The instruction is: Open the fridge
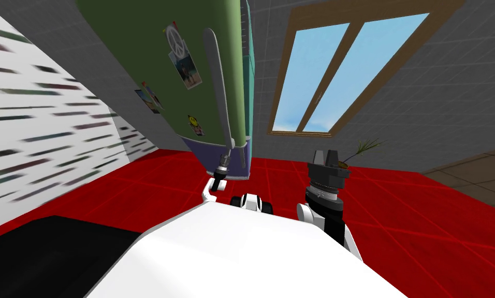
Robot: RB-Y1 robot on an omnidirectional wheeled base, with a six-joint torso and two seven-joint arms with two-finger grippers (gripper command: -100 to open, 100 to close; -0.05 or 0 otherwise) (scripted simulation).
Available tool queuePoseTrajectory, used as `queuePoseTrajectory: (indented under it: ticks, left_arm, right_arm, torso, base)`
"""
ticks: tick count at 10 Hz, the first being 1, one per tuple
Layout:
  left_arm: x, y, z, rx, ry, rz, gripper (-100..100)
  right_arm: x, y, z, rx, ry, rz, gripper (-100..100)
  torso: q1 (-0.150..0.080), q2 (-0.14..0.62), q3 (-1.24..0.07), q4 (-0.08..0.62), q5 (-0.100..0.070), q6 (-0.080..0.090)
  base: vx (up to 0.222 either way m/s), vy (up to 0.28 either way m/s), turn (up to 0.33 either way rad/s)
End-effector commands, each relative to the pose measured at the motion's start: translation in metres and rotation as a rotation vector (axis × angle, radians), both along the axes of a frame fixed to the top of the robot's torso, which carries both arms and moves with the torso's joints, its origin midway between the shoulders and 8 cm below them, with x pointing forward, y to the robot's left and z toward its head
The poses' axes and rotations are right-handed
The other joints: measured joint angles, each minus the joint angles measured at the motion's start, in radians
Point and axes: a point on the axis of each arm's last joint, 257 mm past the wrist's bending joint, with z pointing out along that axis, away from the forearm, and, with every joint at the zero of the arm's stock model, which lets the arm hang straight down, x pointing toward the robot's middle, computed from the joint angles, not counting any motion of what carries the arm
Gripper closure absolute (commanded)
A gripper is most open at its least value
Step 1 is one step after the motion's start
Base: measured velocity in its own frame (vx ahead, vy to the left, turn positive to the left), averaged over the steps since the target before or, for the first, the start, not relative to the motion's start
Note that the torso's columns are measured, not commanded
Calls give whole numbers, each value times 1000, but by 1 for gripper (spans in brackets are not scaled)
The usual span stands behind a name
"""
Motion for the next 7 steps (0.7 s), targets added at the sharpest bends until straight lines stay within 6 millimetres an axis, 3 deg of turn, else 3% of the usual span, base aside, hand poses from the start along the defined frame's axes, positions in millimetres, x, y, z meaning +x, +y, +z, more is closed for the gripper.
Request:
queuePoseTrajectory:
  ticks: [1, 4, 7]
  left_arm:
    - [12, 2, 15, 9, -28, -28, 100]
    - [20, 0, 16, -9, -20, -68, 100]
    - [27, -2, 18, -16, -13, -99, 100]
  right_arm:
    - [0, 0, 0, 0, 0, 0, 0]
    - [0, 0, 0, 0, 0, 0, 0]
    - [0, 0, 0, 0, 0, 0, 0]
  torso:
    - [0, 1, 2, 1, 1, -2]
    - [-2, 2, 2, 1, 0, 0]
    - [-5, -1, -1, 2, -2, 1]
  base:
    - [-238, 94, -62]
    - [-210, 105, -46]
    - [-129, 60, -39]
